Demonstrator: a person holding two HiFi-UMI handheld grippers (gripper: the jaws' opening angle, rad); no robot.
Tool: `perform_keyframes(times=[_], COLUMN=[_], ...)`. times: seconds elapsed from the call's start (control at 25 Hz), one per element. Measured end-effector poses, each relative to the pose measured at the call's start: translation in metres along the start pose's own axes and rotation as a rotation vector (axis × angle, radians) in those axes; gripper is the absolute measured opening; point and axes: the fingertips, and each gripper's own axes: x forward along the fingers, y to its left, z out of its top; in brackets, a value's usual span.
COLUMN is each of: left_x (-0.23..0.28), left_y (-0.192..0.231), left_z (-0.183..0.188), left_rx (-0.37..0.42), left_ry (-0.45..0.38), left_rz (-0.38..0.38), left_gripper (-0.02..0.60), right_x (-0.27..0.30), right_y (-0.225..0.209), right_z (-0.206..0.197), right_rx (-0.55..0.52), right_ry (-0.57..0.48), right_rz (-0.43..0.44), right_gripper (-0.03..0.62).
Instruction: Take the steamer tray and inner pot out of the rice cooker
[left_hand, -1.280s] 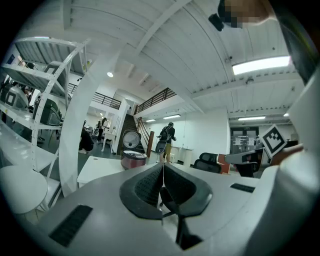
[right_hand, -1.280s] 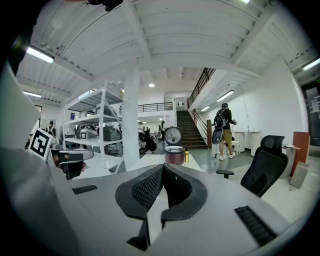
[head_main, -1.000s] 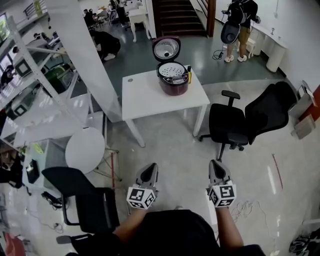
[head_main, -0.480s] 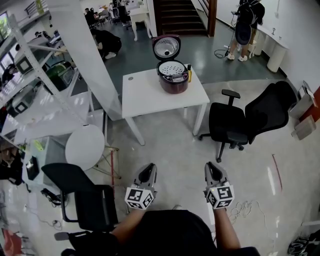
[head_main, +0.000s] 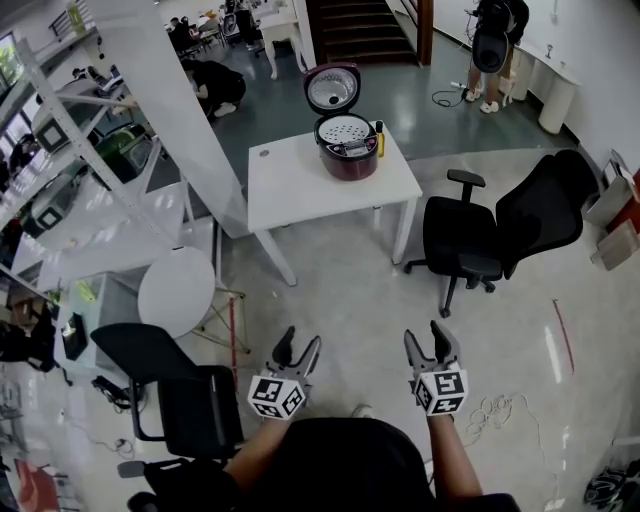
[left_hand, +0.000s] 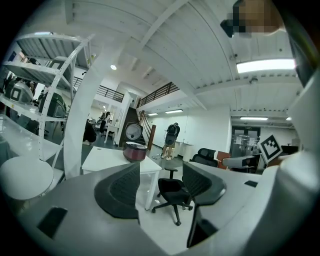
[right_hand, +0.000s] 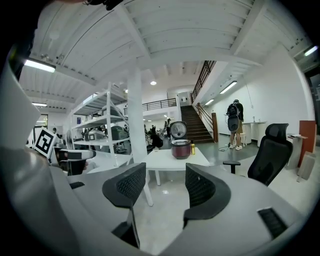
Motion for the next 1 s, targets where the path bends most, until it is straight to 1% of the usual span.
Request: perform_keyframes(times=[0.2,0.28,0.4,0.48,0.6,0.76,1.0], left_x=[-0.004,-0.011,-0.014,-0.006,0.015,0.056,0.135], left_y=[-0.007,-0.009,-0.003,0.000,0.006,0.021,0.059], left_z=[0.000,-0.002,-0.007,-0.009,-0.009,-0.004,0.017], left_rx=[-0.005,0.001,0.014,0.009,0.000,-0.010,-0.023], left_ry=[-0.001,0.006,0.024,0.030,0.030,0.024,0.008], left_rz=[-0.009,-0.016,-0.002,0.000,-0.019,-0.051,-0.092], left_gripper=[0.245,0.245,0.245,0.245,0.245,0.245,0.245], right_x=[-0.007,-0.008,-0.003,0.001,0.013,0.039,0.107], right_y=[-0.003,-0.001,0.007,0.012,0.012,-0.001,-0.026], right_z=[-0.002,-0.010,-0.029,-0.037,-0.037,-0.024,-0.012], right_rx=[0.008,0.016,0.030,0.026,0.011,0.001,-0.001], right_ry=[-0.012,-0.003,0.030,0.040,0.039,0.020,0.061], right_rz=[-0.002,-0.001,0.036,0.065,0.075,0.041,0.010], right_gripper=[0.215,0.215,0.215,0.215,0.215,0.215,0.215])
